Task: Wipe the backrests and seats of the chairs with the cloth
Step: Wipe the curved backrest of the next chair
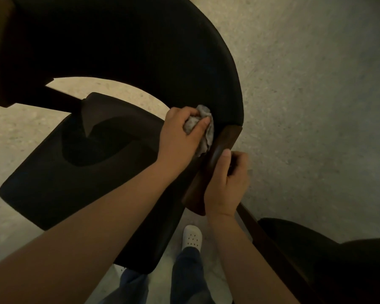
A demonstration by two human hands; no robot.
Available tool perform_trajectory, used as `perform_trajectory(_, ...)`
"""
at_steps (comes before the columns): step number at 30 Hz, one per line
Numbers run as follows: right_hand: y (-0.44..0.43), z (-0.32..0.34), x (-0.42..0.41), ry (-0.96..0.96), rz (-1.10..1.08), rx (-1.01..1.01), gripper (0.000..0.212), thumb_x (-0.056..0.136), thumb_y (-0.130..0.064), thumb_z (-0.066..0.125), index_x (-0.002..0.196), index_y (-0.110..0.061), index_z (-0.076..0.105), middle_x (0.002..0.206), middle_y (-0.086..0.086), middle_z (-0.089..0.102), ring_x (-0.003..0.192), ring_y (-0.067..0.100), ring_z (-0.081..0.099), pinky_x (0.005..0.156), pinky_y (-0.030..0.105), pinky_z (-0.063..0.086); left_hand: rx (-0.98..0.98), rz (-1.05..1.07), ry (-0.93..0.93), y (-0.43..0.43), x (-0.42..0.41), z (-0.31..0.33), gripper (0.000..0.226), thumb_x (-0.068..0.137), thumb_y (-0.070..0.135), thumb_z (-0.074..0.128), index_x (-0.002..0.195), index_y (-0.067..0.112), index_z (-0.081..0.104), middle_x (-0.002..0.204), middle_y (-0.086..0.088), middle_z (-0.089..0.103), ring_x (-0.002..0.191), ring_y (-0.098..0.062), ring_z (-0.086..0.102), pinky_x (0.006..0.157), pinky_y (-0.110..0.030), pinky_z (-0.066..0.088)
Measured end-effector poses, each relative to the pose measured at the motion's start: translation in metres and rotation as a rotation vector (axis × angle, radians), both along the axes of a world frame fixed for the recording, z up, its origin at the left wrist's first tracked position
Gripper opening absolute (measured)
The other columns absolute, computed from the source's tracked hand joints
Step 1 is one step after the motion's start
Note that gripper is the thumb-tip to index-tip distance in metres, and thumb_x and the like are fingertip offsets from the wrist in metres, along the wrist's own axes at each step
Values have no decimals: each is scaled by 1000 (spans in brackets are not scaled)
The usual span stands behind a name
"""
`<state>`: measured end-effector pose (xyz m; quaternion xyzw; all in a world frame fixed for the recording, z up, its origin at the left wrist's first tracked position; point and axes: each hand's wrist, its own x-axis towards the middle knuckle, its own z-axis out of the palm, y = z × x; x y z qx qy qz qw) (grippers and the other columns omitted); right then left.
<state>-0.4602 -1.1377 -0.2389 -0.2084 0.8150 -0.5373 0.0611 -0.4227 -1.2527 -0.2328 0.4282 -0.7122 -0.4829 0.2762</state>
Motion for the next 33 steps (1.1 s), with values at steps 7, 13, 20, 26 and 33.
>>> perform_trajectory(7, 0, -4, 1, 13, -28, 21, 30, 95, -48, 38, 84, -24, 50, 68, -10, 51, 62, 3, 51, 53, 12, 39, -76, -13, 205, 9, -7, 26, 18, 89, 32, 68, 101, 22, 58, 104, 6, 50, 92, 5, 54, 77, -6, 44)
perform_trajectory(13, 0, -5, 2, 34, -19, 41, 34, 96, -48, 34, 85, -20, 49, 66, -12, 49, 61, 2, 52, 52, 10, 39, -60, -58, 162, 3, -22, 29, 21, 87, 34, 70, 99, 21, 59, 107, 1, 49, 95, -6, 55, 80, -12, 47)
perform_trajectory(20, 2, -3, 3, 50, -2, 64, 30, 96, -47, 32, 86, -23, 47, 64, -10, 47, 58, 3, 51, 51, 10, 38, 70, -24, -35, 9, 8, -8, 6, 95, 29, 59, 96, 25, 54, 106, 2, 49, 86, 3, 51, 73, 1, 36)
perform_trajectory(26, 1, -3, 3, 90, -18, 62, 30, 97, -42, 35, 83, -19, 48, 63, -16, 43, 62, -7, 49, 55, 5, 36, -86, 50, 143, 5, 0, 9, 12, 95, 27, 58, 102, 18, 56, 106, -2, 50, 90, 2, 51, 78, -4, 40)
perform_trajectory(33, 2, -7, 1, 94, -26, 76, 34, 96, -47, 33, 83, -20, 49, 63, -12, 46, 60, 3, 51, 51, 11, 37, -141, 27, 186, 11, -19, -3, 6, 95, 16, 58, 97, 12, 58, 102, -1, 52, 88, 1, 50, 78, -5, 39)
